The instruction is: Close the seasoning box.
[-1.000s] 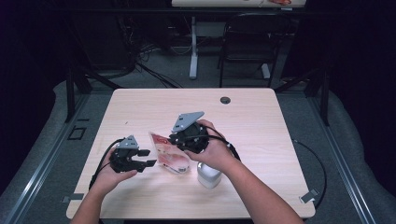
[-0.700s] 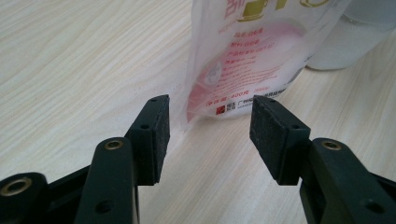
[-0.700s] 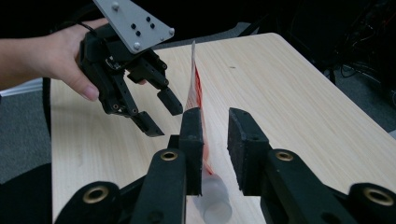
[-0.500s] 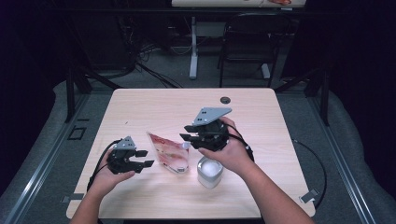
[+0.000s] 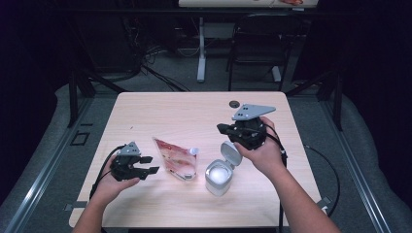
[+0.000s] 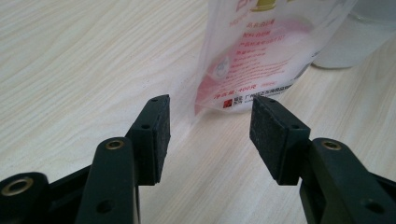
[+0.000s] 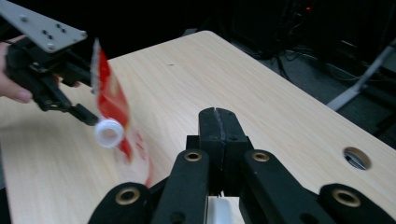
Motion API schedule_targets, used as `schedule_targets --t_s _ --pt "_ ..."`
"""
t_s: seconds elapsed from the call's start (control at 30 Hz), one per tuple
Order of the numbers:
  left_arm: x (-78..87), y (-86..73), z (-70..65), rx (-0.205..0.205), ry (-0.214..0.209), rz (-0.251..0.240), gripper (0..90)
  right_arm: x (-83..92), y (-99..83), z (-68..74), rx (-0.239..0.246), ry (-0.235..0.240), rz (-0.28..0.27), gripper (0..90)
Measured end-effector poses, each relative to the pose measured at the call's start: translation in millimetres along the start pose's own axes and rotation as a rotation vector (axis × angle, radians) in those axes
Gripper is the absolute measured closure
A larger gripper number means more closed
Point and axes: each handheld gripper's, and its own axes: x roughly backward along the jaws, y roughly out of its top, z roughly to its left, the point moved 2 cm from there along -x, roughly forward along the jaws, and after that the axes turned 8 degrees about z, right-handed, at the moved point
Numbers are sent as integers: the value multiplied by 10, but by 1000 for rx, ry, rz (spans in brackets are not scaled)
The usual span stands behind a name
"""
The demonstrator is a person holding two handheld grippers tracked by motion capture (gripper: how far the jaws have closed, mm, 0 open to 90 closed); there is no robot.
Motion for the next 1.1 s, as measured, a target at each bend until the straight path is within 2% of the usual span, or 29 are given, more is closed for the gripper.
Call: schedule_targets --t_s 0.33,0.53,0.67,0.83,1.1 --pt "7 -7 2 3 6 1 487 4 -238 -218 -62 -46 33 900" --pt "20 -14 5 2 8 -2 490 -16 -407 -279 -79 -72 66 900" --pt "24 -17 8 5 8 4 490 -39 -530 -296 -103 -57 81 900" --pt "26 -19 9 3 10 4 491 -72 -667 -235 -120 -22 85 900" --pt "22 -30 12 7 16 0 491 -111 -799 -116 -145 23 56 900"
